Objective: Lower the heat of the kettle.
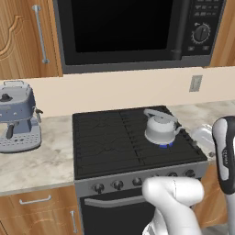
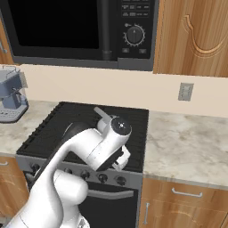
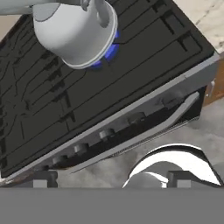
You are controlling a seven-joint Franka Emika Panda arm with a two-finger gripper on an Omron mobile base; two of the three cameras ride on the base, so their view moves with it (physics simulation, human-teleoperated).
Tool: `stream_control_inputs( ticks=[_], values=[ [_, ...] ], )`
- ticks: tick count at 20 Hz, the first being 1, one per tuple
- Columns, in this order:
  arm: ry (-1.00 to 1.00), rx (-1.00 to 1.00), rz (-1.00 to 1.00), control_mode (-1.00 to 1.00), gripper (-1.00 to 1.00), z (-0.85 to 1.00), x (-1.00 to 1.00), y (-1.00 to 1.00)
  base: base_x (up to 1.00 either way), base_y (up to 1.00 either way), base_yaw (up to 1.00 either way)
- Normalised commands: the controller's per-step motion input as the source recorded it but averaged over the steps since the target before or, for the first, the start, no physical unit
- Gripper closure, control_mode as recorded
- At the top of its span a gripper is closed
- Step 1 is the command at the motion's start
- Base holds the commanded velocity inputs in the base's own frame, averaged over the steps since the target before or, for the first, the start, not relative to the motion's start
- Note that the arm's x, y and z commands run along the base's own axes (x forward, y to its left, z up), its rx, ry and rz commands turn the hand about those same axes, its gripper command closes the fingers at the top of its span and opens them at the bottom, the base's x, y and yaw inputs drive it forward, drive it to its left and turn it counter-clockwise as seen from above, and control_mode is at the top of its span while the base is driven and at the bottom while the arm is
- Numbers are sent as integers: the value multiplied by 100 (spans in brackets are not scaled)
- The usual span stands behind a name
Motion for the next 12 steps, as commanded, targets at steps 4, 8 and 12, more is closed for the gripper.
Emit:
stream_control_inputs(
  ticks=[4, 8, 12],
  values=[
    [0, 23, -21, -100, -100, -57, -17, -16, 0, 0, 0],
    [0, 30, -22, -100, -100, -50, -5, -19, 0, 0, 0],
    [0, 28, -9, -100, -100, -37, -2, -23, 0, 0, 0]
  ],
)
